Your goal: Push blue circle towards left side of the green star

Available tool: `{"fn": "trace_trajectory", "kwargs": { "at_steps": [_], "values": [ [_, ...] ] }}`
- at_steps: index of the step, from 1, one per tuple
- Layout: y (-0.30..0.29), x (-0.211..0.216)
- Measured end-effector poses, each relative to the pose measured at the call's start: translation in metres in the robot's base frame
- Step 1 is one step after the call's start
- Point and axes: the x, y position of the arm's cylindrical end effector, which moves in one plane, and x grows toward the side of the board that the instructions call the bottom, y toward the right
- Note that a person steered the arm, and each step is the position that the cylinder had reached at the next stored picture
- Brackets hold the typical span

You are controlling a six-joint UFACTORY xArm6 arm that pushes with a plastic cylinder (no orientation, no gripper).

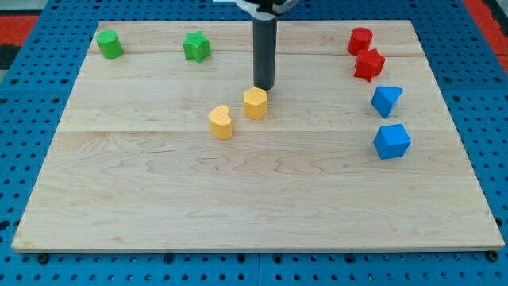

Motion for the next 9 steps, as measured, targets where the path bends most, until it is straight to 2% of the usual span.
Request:
{"fn": "trace_trajectory", "kwargs": {
  "at_steps": [2,3,6,8,9],
  "values": [
    [-0.065,0.031],
    [-0.066,0.009],
    [-0.24,-0.018],
    [-0.26,-0.072],
    [-0.273,-0.075]
  ]
}}
